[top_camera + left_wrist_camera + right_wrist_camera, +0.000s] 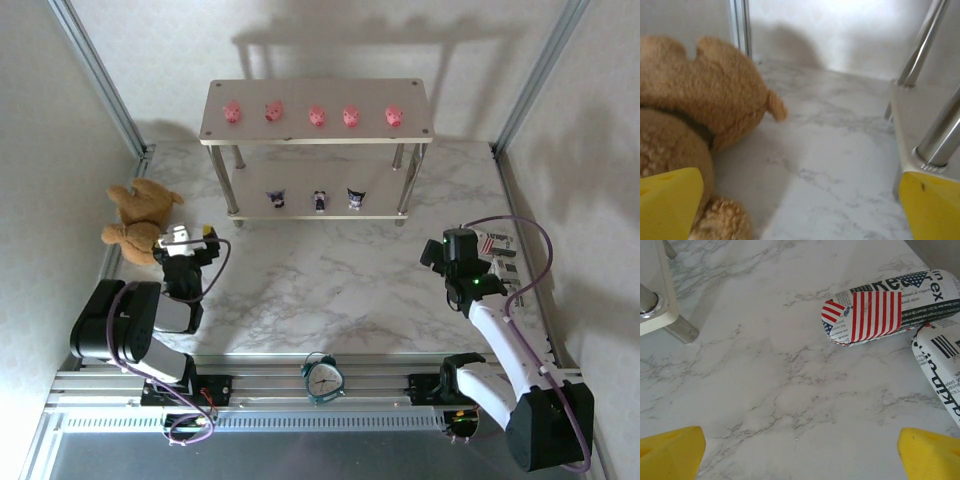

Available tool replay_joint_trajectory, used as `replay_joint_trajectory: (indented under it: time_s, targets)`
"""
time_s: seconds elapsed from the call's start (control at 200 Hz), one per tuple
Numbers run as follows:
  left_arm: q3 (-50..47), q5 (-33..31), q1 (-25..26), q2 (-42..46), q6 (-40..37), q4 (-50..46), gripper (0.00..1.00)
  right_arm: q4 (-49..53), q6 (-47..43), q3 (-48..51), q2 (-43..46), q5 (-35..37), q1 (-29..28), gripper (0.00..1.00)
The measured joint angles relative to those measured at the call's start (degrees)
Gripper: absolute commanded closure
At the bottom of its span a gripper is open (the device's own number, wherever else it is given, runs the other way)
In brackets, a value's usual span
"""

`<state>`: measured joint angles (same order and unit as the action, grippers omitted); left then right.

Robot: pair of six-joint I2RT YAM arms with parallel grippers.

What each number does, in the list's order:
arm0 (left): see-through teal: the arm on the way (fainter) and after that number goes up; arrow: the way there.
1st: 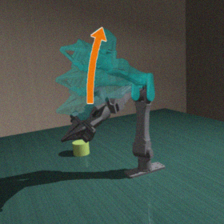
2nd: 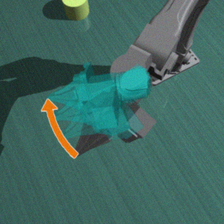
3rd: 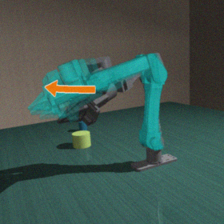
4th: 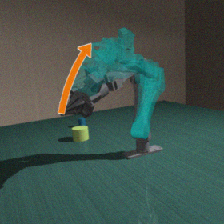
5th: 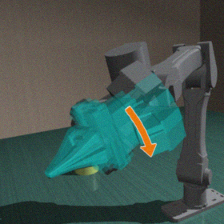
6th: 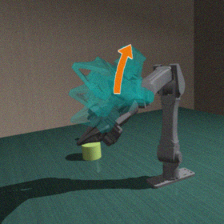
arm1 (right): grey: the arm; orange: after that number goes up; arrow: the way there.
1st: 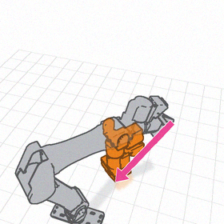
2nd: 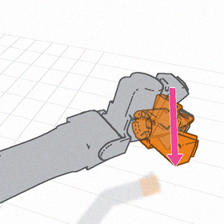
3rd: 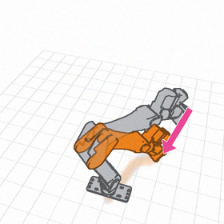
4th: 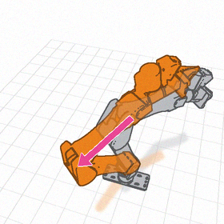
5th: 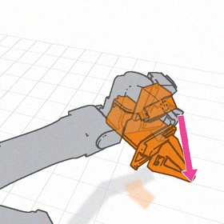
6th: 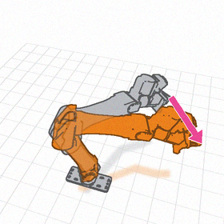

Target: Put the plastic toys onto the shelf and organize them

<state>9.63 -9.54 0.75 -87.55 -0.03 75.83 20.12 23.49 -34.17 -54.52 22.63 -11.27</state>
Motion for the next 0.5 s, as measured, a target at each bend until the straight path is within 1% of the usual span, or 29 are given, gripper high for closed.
replay_joint_trajectory:
  time_s: [0.165, 0.27, 0.39, 0.501]
  targets:
    - [0.9, 2.82, -1.18, -0.39, 0.33, 0.15, 0.0, -5.46, -1.73, 3.39, -0.46, 3.19, 0.07, 0.01]
    - [1.31, 3.87, -1.62, -0.39, 0.5, 0.15, 0.0, -11.93, -4.33, 6.27, -0.52, 5.11, 0.28, 0.01]
    - [1.31, 4.48, -1.62, -0.39, 0.68, 0.15, 0.0, -24.65, -7.43, 11.37, -1.79, 6.51, 0.42, 0.01]
    - [1.31, 4.76, -1.62, -0.39, 0.7, 0.15, 0.0, -38.07, -10.78, 16.39, -6.75, 7.48, 0.5, 0.01]
